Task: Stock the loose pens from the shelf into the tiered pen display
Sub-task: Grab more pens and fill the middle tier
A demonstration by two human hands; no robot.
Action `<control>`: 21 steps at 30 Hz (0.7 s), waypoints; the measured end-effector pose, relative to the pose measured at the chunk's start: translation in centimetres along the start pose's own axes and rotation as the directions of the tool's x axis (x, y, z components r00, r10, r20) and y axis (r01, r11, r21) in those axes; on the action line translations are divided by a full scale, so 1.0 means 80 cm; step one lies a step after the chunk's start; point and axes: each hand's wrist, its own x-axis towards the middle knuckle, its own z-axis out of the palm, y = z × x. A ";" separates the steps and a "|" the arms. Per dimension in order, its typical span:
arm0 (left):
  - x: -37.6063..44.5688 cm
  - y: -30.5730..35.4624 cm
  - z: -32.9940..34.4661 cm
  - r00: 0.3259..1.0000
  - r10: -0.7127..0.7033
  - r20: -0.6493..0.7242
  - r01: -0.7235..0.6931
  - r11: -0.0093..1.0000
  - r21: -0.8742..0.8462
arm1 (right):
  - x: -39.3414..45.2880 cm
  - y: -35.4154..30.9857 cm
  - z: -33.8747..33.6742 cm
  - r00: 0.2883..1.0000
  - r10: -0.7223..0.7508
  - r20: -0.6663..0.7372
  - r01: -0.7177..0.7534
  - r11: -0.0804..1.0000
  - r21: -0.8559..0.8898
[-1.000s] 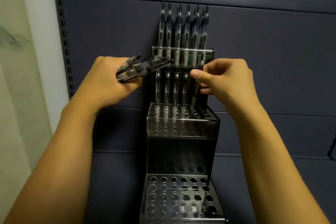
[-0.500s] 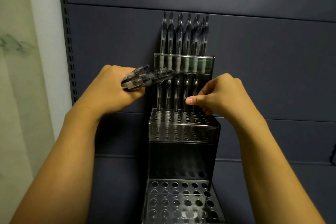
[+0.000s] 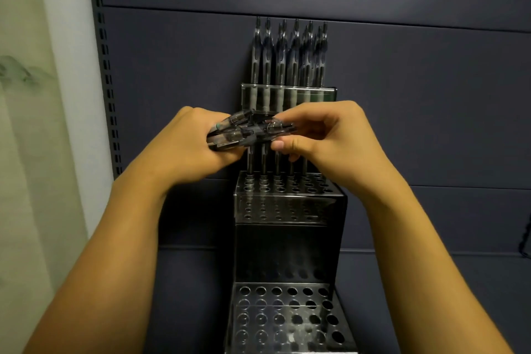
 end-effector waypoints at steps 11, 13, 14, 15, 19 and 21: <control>-0.001 0.004 0.001 0.998 -0.064 0.021 0.066 0.992 -0.105 | 0.001 0.014 0.002 0.995 -0.081 -0.065 0.089 0.987 0.131; -0.002 0.001 -0.001 0.997 -0.073 0.022 0.075 0.991 -0.106 | 0.001 0.013 0.002 0.986 -0.112 -0.121 0.135 0.970 0.204; -0.002 -0.002 -0.002 0.997 -0.077 0.019 0.078 0.992 -0.095 | 0.002 0.012 0.002 0.980 -0.116 -0.162 0.154 0.955 0.253; -0.003 -0.006 -0.004 0.997 -0.081 0.012 0.081 0.993 -0.080 | 0.002 0.011 0.000 0.972 -0.111 -0.207 0.171 0.938 0.303; -0.005 -0.019 -0.012 0.993 -0.112 -0.036 0.112 0.993 -0.027 | 0.003 0.003 -0.009 0.936 -0.013 -0.351 0.199 0.843 0.499; -0.005 -0.021 -0.013 0.993 -0.111 -0.049 0.110 0.994 -0.008 | 0.003 0.000 -0.013 0.923 0.047 -0.382 0.200 0.789 0.581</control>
